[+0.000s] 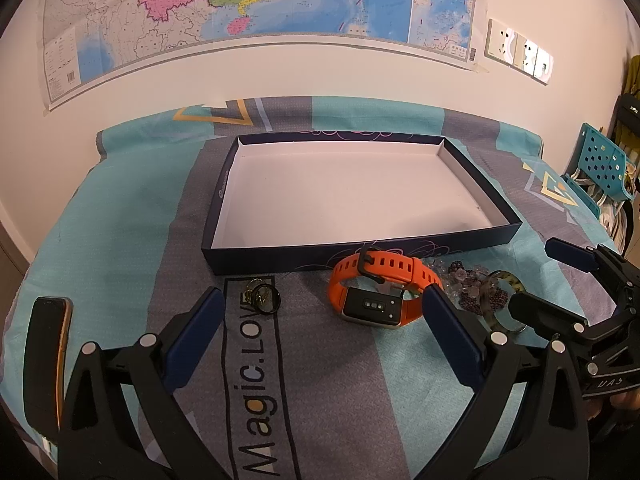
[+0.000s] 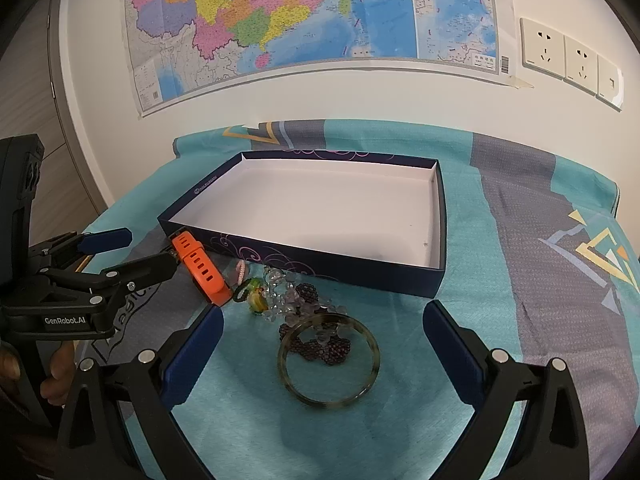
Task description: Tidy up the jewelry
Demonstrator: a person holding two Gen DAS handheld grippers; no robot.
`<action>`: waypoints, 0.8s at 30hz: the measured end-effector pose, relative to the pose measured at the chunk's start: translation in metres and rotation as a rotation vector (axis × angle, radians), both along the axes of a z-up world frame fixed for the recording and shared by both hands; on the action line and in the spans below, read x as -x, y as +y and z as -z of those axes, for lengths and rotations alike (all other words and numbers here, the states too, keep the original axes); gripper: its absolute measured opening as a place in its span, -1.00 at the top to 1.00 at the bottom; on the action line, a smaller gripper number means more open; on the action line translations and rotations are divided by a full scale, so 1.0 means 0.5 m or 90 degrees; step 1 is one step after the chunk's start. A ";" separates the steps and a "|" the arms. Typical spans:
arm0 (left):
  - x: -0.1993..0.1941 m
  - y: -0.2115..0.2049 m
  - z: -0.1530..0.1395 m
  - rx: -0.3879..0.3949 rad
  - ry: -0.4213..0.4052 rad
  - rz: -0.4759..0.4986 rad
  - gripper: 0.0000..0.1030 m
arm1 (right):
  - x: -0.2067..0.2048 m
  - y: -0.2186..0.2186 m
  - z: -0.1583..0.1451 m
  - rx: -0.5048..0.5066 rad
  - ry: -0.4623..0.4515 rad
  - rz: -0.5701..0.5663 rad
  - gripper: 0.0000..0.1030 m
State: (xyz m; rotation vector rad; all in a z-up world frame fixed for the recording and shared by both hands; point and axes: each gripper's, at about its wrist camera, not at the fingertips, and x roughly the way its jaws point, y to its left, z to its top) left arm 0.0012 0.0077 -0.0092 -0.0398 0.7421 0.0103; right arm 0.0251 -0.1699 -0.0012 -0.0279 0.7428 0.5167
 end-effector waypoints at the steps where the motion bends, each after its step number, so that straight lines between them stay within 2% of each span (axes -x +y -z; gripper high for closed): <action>1: 0.000 0.000 0.000 0.000 0.001 0.000 -0.89 | -0.001 -0.002 0.000 0.001 0.000 0.001 -0.88; 24: -0.003 0.001 0.015 0.001 0.010 0.000 -0.89 | -0.003 -0.004 0.004 -0.001 0.007 0.000 -0.88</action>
